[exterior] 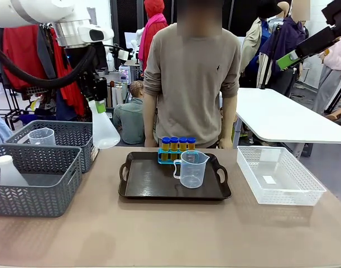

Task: Prepare the laboratory tools.
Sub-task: Pick up one Small flask and place it on the Handle tray.

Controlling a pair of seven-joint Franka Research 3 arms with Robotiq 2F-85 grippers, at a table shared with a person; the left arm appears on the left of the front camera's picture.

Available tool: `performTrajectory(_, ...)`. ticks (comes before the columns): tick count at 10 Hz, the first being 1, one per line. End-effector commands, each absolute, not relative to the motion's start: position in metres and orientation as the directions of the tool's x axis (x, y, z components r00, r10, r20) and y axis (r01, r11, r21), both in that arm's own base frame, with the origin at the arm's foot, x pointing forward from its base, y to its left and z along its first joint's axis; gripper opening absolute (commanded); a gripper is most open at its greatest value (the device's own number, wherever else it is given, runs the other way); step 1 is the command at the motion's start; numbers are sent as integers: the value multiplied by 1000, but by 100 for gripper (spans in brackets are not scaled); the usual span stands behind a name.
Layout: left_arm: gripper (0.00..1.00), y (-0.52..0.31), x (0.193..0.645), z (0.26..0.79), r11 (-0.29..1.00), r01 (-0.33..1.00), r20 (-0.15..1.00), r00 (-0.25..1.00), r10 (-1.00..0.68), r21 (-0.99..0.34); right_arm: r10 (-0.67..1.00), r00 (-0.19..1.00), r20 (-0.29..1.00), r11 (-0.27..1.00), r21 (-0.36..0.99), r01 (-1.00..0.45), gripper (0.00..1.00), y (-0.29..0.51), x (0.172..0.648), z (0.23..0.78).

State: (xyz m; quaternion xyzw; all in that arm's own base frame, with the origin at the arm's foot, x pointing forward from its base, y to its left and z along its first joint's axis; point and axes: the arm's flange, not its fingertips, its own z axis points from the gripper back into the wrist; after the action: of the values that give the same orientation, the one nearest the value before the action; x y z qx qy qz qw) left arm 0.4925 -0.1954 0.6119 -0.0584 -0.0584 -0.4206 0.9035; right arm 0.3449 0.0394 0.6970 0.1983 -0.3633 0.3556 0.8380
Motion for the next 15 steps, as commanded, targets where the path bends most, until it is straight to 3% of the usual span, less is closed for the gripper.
performTrajectory(1, 0, -208, 504, 612, 554, 828, 160, 561, -812, -90, 450, 480, 753, 664, 77, -744, 100, 39, 345, 697)
performTrajectory(9, 0, -279, 550, 537, 417, 895, 92, 434, -896, -162, 450, 480, 753, 664, 77, -744, 100, 39, 345, 697)
performTrajectory(15, 0, -316, 570, 467, 376, 923, 78, 383, -921, -84, 450, 480, 753, 664, 77, -744, 100, 39, 345, 697)
